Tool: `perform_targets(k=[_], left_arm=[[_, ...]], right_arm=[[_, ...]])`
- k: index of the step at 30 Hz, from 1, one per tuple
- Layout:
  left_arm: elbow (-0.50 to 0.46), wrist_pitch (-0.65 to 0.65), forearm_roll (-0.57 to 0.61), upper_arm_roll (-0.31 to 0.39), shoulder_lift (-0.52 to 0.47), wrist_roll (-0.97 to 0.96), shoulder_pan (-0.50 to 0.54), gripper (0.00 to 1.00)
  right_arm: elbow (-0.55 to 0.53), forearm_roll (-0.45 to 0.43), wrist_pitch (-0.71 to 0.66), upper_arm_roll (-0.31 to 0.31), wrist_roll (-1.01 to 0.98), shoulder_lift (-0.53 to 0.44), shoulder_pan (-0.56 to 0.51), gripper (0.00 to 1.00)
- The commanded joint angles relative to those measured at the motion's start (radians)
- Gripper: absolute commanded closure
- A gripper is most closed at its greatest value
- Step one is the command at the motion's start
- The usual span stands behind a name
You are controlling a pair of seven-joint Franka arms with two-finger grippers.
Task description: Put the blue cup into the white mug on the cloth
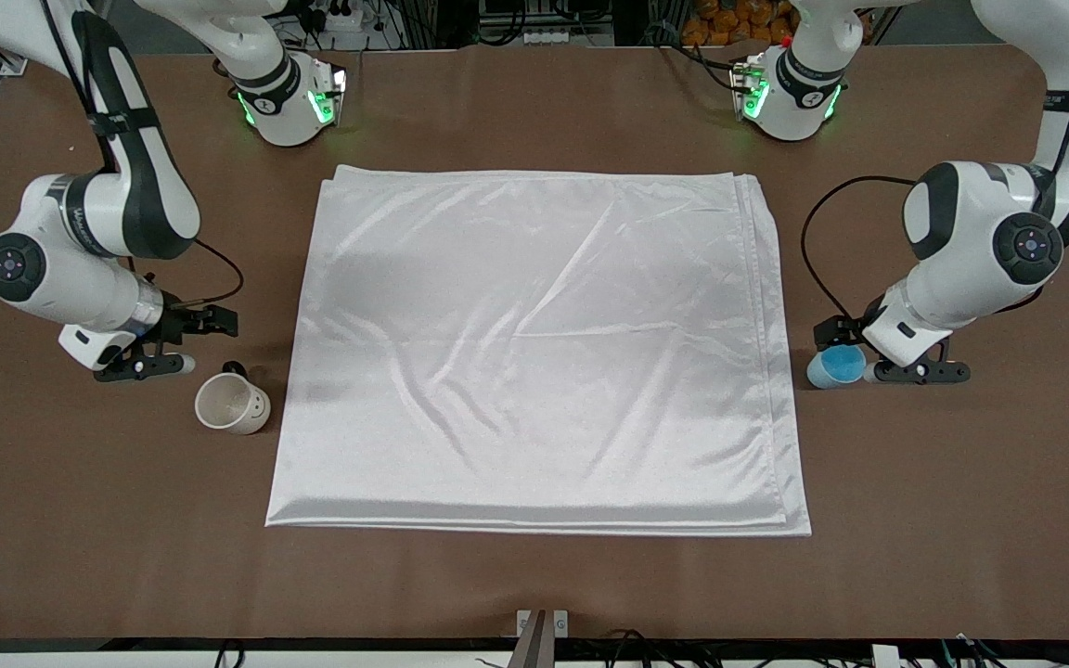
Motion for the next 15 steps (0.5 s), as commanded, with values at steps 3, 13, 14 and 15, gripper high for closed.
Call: perform_targets(k=[3, 13, 14, 15], left_arm=[[-0.035, 0.069, 0.015, -0.004, 0.036, 0.009, 0.007, 0.0], [-0.037, 0.098, 0.035, -0.004, 0.08, -0.002, 0.005, 0.0], [-0.037, 0.098, 0.035, -0.004, 0.083, -0.002, 0.004, 0.0], [-0.037, 0.098, 0.035, -0.004, 0.089, -0.002, 0.002, 0.0]], right_arm=[[-0.01, -0.007, 0.069, 0.001, 0.003, 0.048, 0.003, 0.02], [-0.012, -0.009, 0.146, 0.001, 0.002, 0.102, 0.001, 0.06], [-0.012, -0.009, 0.154, 0.001, 0.002, 0.108, 0.001, 0.07], [-0.012, -0.009, 0.162, 0.001, 0.002, 0.111, 0.001, 0.09]])
